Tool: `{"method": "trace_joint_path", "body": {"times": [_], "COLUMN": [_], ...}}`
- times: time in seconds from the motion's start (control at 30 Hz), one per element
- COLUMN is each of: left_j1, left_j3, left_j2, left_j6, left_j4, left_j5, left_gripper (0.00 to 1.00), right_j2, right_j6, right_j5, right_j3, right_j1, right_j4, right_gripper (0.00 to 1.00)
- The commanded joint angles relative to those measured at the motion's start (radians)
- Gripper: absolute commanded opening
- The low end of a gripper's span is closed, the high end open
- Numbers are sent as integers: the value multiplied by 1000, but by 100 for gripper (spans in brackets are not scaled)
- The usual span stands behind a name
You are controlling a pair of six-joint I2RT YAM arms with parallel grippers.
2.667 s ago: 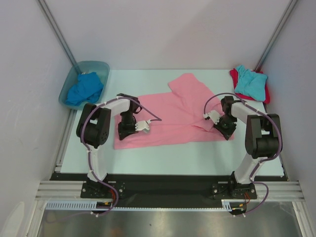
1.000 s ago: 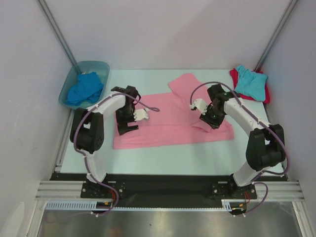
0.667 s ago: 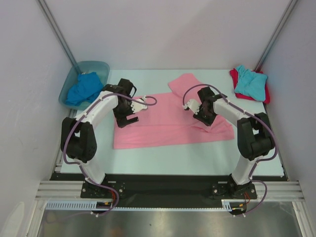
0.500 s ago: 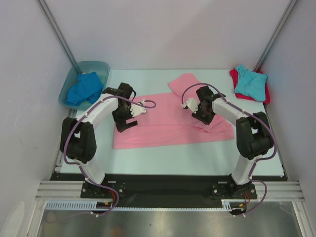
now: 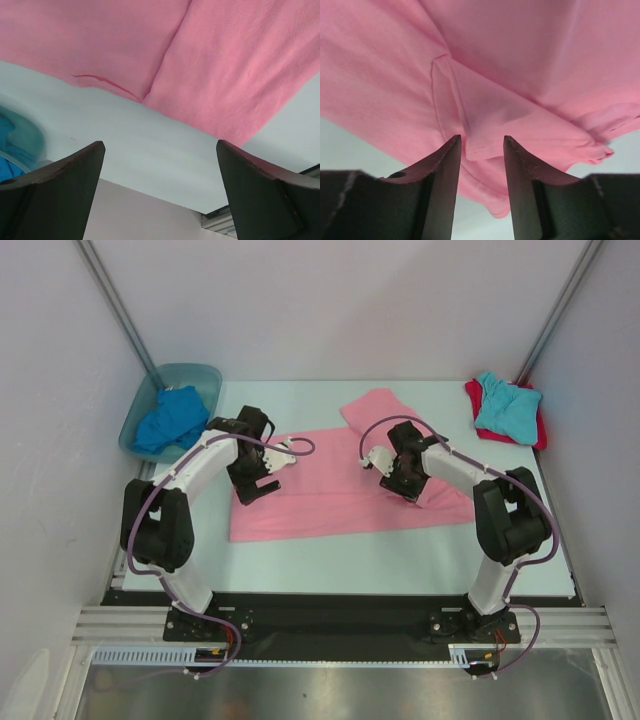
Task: Fold and stack the t-shirts
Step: Fold the tshirt
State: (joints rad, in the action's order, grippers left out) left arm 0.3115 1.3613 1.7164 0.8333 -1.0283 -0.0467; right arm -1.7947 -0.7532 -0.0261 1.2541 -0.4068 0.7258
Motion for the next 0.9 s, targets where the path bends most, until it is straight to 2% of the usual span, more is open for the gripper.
{"method": "trace_joint_path", "body": {"times": [0.0,0.23,0.3,0.43,0.5,0.57,0.73,0.87], "left_j1": [-6,-6,-5,-6,-5,-6,-6,-6], "left_j3": [16,25,27,28,28,30,35,32], "left_j2": [-43,-38,-37,-34,-32,-28,-26,-21], "left_j6": [-23,-16,-14,-11,-10,-10,-11,-8], "left_j4": [11,11,10,10,10,10,10,11], "left_j5": [10,4,5,1,1,4,7,7], "left_gripper": [100,100,100,100,100,100,100,100], "right_j2": [35,47,44,46,46,43,35,32], "right_j6": [21,34,40,46,46,48,51,51], "right_j5": [-9,-18,-20,-21,-23,-23,-32,-37], "right_j3": [-25,-48,-50,-47,-47,-44,-39,-36], "right_j1": [-4,-4,-4,-6,-6,-7,-15,-15], "right_j4": [-17,-31,-34,-40,-46,-46,-52,-57], "right_gripper": [45,47,45,29,17,9,0,0]}}
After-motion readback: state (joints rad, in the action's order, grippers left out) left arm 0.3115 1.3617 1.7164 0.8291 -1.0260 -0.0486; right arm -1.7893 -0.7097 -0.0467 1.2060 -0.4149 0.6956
